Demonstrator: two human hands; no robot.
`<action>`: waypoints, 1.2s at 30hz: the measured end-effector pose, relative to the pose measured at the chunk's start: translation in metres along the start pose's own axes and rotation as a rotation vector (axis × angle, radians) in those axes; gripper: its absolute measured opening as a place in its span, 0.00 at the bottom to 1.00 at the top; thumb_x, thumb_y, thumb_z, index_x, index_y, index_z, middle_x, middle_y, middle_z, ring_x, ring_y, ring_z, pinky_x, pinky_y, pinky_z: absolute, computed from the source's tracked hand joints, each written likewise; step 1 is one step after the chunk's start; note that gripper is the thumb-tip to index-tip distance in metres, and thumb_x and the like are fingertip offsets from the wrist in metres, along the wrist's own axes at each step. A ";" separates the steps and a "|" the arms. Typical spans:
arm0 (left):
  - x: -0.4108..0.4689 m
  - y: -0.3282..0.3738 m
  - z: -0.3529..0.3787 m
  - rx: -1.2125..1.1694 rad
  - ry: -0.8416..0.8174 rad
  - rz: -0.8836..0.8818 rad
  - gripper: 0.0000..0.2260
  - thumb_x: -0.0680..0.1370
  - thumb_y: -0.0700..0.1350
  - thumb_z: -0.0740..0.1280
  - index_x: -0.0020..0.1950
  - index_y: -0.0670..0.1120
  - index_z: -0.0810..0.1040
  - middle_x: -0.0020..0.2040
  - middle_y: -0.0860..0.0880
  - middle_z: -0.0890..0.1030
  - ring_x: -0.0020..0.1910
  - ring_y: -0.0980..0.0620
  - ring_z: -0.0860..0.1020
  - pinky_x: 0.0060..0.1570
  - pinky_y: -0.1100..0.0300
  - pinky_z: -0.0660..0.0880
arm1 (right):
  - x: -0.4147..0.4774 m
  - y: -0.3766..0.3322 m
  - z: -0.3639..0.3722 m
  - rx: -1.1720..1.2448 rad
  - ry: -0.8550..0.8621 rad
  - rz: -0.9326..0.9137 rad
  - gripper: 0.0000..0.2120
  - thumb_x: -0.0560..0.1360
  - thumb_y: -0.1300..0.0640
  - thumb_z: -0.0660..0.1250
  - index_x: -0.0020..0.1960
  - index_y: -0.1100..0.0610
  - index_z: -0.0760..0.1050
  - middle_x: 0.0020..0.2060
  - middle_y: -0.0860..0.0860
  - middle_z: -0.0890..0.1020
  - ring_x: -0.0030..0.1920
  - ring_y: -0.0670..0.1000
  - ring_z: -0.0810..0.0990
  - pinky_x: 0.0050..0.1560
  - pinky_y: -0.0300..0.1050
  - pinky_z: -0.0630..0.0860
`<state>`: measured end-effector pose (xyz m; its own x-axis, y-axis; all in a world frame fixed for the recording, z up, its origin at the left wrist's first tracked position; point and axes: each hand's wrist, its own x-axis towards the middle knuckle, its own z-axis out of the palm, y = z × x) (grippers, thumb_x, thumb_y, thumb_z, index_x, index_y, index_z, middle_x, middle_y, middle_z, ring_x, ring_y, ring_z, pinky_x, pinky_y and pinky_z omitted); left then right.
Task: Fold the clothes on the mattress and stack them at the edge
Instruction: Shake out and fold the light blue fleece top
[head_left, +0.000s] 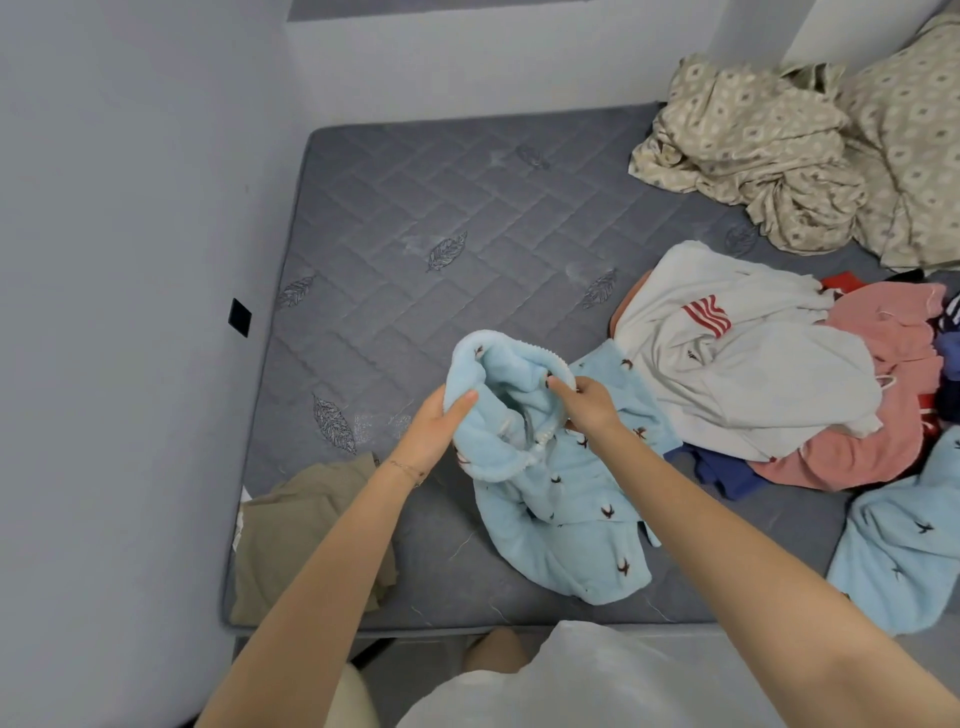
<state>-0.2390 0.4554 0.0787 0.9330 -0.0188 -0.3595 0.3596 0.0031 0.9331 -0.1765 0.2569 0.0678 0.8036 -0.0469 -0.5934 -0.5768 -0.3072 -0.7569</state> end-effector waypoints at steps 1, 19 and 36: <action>-0.001 0.000 -0.001 -0.009 0.010 -0.004 0.10 0.81 0.47 0.61 0.62 0.51 0.74 0.59 0.50 0.80 0.60 0.52 0.78 0.57 0.59 0.76 | 0.000 -0.001 0.000 0.058 0.010 0.010 0.12 0.79 0.51 0.63 0.48 0.60 0.73 0.41 0.58 0.73 0.40 0.54 0.71 0.38 0.46 0.69; 0.031 0.099 -0.039 -0.288 0.207 0.205 0.25 0.81 0.58 0.56 0.69 0.42 0.71 0.64 0.42 0.78 0.64 0.46 0.76 0.64 0.47 0.72 | -0.062 -0.108 -0.021 0.999 -0.364 0.061 0.11 0.82 0.64 0.54 0.60 0.65 0.71 0.45 0.56 0.79 0.40 0.49 0.79 0.45 0.44 0.78; 0.000 -0.029 0.014 -0.285 -0.137 -0.244 0.34 0.73 0.59 0.59 0.76 0.49 0.56 0.70 0.53 0.69 0.68 0.57 0.69 0.69 0.59 0.65 | -0.044 -0.092 -0.018 1.469 -0.188 0.438 0.20 0.81 0.70 0.45 0.70 0.70 0.64 0.70 0.60 0.70 0.70 0.56 0.70 0.71 0.45 0.61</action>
<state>-0.2494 0.4414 0.0516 0.8156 -0.1860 -0.5479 0.5786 0.2590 0.7734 -0.1562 0.2705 0.1688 0.5744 0.2699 -0.7728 -0.4765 0.8779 -0.0476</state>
